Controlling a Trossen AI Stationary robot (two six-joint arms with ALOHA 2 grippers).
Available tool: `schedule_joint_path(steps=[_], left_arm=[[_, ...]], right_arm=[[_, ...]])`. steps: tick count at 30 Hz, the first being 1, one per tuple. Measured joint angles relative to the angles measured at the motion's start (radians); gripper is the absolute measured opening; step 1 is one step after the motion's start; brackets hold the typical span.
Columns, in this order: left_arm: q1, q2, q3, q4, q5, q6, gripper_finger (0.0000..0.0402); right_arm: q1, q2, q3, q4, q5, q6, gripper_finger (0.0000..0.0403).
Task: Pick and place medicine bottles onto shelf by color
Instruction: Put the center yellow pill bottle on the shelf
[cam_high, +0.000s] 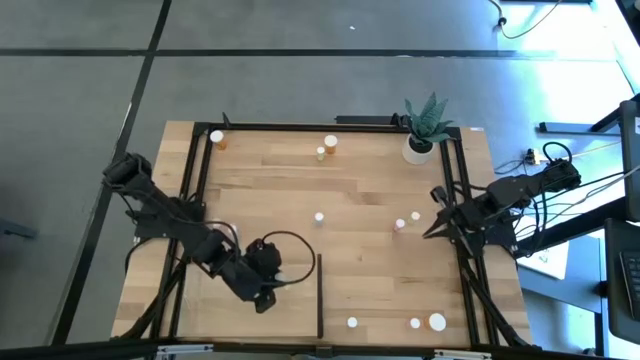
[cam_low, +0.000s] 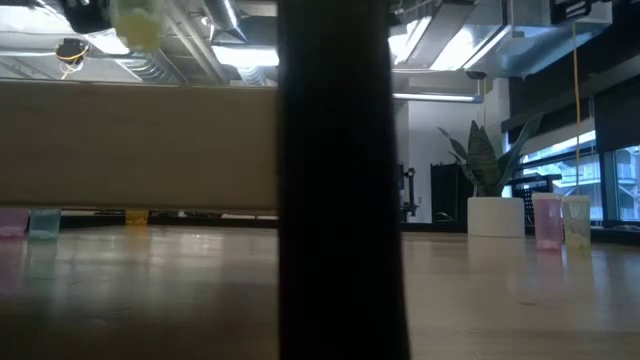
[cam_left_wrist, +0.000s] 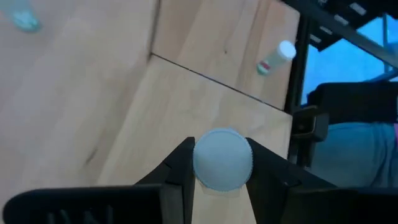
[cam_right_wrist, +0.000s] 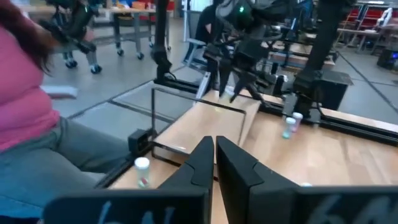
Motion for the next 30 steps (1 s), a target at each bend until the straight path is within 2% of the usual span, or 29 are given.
schedule_joint_path(steps=[6,15,18,24,30], left_arm=[[-0.039,0.034,0.000,0.063,0.000,0.000,0.0098],[-0.088,0.092,-0.002,0.129,0.013,0.006,0.0098],[-0.087,0.102,-0.002,0.150,0.034,0.052,0.0098],[-0.103,0.102,0.002,0.142,0.058,0.141,0.0098],[-0.106,0.102,0.075,0.036,0.038,0.245,0.0098]], right_arm=[[0.000,0.016,0.049,-0.057,-0.001,0.025,0.0022],[-0.001,0.118,0.235,-0.207,-0.001,0.019,0.0022],[-0.001,0.143,0.270,-0.216,-0.002,-0.003,0.0022],[-0.001,0.168,0.287,-0.218,-0.017,0.003,0.0022],[0.000,0.171,0.287,-0.211,-0.018,-0.002,0.0022]])
